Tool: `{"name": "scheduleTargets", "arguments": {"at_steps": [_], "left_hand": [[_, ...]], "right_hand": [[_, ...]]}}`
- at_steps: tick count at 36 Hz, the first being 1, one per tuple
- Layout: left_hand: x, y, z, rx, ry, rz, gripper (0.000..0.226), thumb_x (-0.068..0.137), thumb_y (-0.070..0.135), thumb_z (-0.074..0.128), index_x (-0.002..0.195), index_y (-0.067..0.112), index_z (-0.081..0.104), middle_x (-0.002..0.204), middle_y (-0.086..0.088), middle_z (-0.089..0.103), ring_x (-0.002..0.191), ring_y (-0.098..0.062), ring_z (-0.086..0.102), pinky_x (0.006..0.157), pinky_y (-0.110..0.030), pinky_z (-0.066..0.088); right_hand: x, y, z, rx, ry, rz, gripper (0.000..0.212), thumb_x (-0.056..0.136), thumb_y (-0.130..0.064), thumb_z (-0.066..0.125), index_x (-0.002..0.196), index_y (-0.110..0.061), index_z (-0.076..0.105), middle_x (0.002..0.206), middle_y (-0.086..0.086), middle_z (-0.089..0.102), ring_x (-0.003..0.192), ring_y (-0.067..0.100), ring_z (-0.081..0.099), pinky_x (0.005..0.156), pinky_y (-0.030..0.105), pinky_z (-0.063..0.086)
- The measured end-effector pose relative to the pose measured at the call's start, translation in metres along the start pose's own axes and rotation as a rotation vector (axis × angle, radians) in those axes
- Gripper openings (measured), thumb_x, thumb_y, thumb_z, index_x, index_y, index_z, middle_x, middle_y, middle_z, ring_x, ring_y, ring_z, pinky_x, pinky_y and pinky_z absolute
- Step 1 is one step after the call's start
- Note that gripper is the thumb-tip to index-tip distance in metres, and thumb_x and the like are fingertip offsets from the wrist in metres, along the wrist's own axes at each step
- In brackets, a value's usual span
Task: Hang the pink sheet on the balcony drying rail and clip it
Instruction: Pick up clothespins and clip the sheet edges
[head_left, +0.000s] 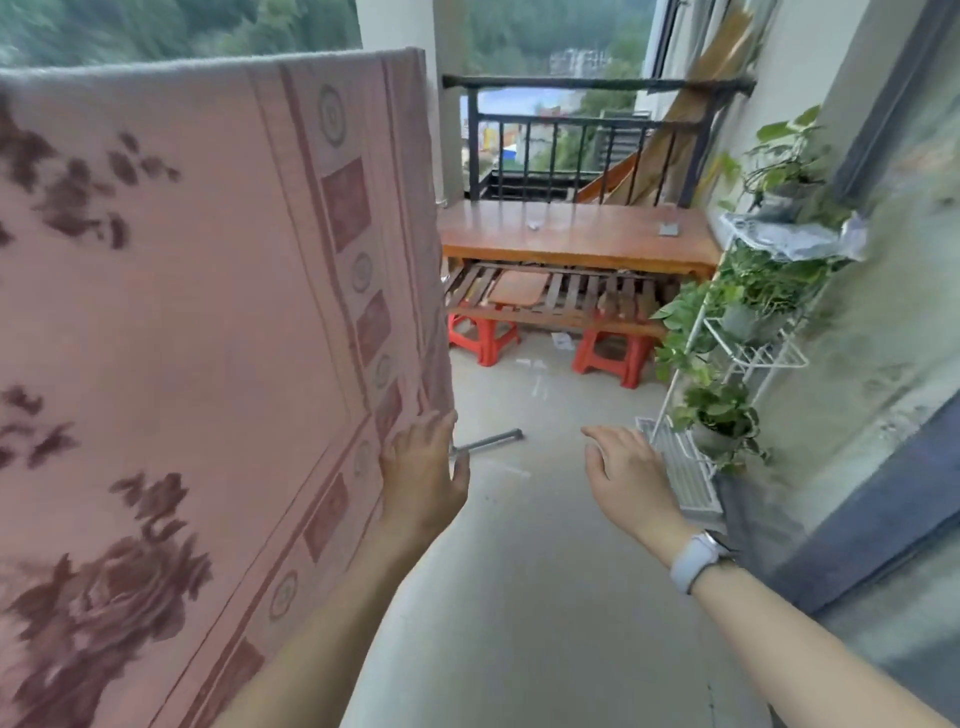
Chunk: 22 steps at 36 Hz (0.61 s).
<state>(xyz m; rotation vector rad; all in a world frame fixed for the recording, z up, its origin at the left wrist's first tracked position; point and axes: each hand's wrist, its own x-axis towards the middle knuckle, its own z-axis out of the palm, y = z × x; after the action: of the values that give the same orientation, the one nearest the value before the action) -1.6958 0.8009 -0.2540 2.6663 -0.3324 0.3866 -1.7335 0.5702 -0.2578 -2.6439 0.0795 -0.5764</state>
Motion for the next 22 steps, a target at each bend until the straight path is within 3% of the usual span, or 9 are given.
{"name": "scheduleTargets", "arguments": {"at_steps": [3,6,9,12,16,22], "left_hand": [[0.071,0.018,0.033,-0.006,-0.058,0.085,0.054,0.078,0.041,0.036,0.122,0.015,0.054,0.122,-0.009,0.059,0.111,-0.033,0.054,0.091,-0.043,0.043],[0.133,0.044,0.071,-0.019,-0.077,0.153,0.047,0.078,0.036,0.044,0.119,0.015,0.055,0.118,-0.011,0.061,0.107,-0.033,0.057,0.088,-0.043,0.046],[0.192,0.073,0.110,-0.047,-0.099,0.169,0.046,0.081,0.025,0.057,0.126,0.018,0.050,0.130,-0.011,0.052,0.119,-0.032,0.048,0.098,-0.047,0.039],[0.252,0.093,0.151,-0.029,-0.127,0.183,0.050,0.087,0.028,0.053,0.134,0.022,0.041,0.140,-0.007,0.042,0.129,-0.028,0.037,0.104,-0.045,0.030],[0.339,0.109,0.199,-0.009,-0.159,0.121,0.051,0.087,0.031,0.051,0.136,0.023,0.038,0.141,-0.006,0.040,0.130,-0.027,0.034,0.104,-0.045,0.030],[0.465,0.140,0.239,-0.019,-0.178,0.047,0.052,0.089,0.033,0.048,0.138,0.025,0.033,0.143,-0.004,0.036,0.131,-0.026,0.031,0.105,-0.044,0.030]], "right_hand": [[0.047,0.035,-0.001,-0.035,0.015,0.052,0.056,0.082,-0.039,0.021,0.111,-0.015,0.062,0.111,0.002,0.065,0.106,0.025,0.055,0.092,0.038,0.039],[0.091,0.079,0.004,-0.053,0.039,0.100,0.053,0.083,-0.037,0.023,0.109,-0.013,0.063,0.109,0.003,0.066,0.104,0.025,0.057,0.091,0.038,0.041],[0.141,0.126,0.014,-0.072,0.042,0.151,0.050,0.083,-0.036,0.026,0.108,-0.014,0.063,0.108,0.003,0.067,0.103,0.026,0.058,0.090,0.039,0.043],[0.200,0.173,0.029,-0.092,0.033,0.149,0.048,0.085,-0.034,0.027,0.108,-0.012,0.063,0.109,0.005,0.066,0.105,0.027,0.057,0.093,0.040,0.041],[0.284,0.228,0.047,-0.094,-0.032,0.145,0.053,0.084,-0.036,0.024,0.113,-0.011,0.061,0.115,0.004,0.063,0.110,0.027,0.054,0.096,0.040,0.039],[0.416,0.282,0.060,-0.070,-0.083,0.095,0.039,0.087,-0.025,0.038,0.114,-0.011,0.061,0.116,0.005,0.063,0.111,0.027,0.055,0.096,0.039,0.040]]}}
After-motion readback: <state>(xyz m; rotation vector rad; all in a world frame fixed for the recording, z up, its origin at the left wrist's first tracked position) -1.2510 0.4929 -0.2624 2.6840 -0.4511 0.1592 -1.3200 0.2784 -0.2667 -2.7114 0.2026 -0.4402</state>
